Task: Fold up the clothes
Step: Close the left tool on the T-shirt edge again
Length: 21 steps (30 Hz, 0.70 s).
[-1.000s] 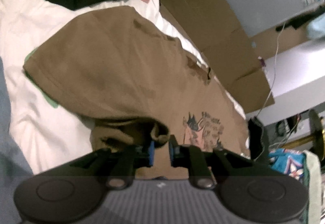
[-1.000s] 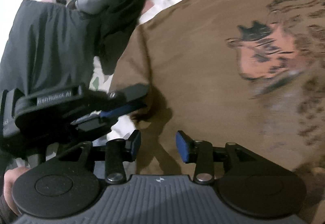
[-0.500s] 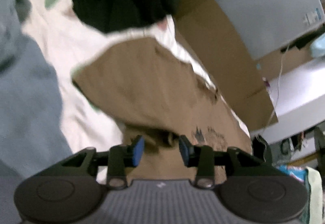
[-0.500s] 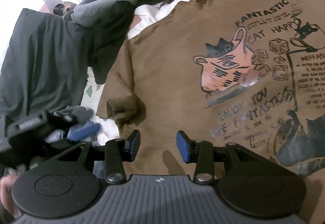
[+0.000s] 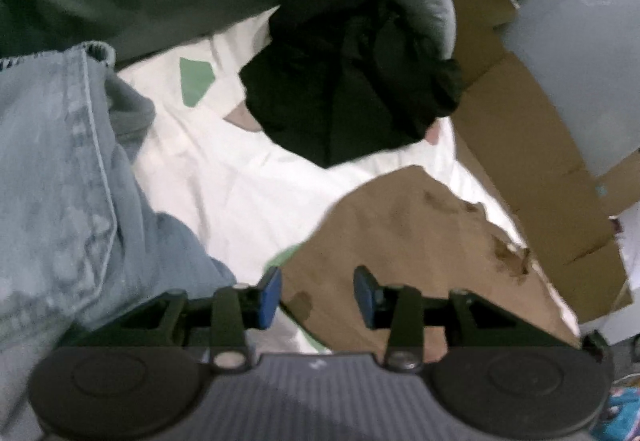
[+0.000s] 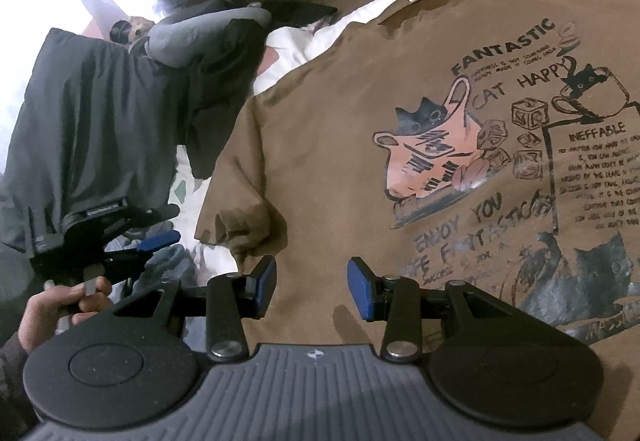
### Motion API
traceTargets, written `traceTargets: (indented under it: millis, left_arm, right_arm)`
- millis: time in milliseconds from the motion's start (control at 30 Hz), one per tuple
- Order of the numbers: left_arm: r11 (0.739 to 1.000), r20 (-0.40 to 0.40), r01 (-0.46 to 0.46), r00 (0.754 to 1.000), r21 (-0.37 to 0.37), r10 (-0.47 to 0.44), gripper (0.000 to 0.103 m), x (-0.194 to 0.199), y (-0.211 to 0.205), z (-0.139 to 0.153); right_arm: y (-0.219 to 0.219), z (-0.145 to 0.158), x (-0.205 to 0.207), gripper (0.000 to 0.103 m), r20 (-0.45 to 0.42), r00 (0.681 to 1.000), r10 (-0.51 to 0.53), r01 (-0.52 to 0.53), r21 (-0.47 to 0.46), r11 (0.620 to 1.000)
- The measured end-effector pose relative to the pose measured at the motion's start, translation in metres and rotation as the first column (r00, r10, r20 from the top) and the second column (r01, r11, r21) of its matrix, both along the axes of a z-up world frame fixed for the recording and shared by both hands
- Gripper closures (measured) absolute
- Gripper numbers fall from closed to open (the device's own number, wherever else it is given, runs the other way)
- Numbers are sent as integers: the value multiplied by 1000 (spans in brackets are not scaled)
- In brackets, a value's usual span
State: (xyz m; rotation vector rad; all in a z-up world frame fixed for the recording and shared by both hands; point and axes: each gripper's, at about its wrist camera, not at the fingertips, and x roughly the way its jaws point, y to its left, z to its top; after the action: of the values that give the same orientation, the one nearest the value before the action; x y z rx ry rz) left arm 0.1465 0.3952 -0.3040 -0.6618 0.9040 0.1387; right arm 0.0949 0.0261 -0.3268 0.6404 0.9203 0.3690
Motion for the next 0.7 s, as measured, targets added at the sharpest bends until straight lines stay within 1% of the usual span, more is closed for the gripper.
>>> traceTargets:
  millis: [33,133,233,300,400,567,700]
  left_arm:
    - [1000,-13,-2,1000,11,2,74,2,0,-2]
    - [998,-40,3,999,68,0,82,11,-2,-7]
    - [992,-76,19,997,125,-9,85,18,-4,-13]
    - [995,-101,22,995,100,-12,87,21,-2,-19]
    - [992,-123,44,992,119,-29,87,23,-2,-25]
    - [991,-138,63,989,120,-46,87,26,-4,-33]
    - [992,-149,65,988,105,-49,78,30,-5,-36]
  right_arm:
    - [0,0,0,57,0,1000,1,-1,-1,1000]
    - [1,-2,1,57,-3,1000,4,-4,-1,1000]
    - [2,-5,1,57,-13,1000,1,-1,-4,1000]
    - [3,-6,2,56,-17,1000,3,-3,-9,1000]
    - [4,-7,2,57,-21,1000,4,-4,-12,1000]
    - [6,-8,4,57,-29,1000,6,-6,-17,1000]
    - [7,-8,5,57,-35,999,7,-8,-21,1000]
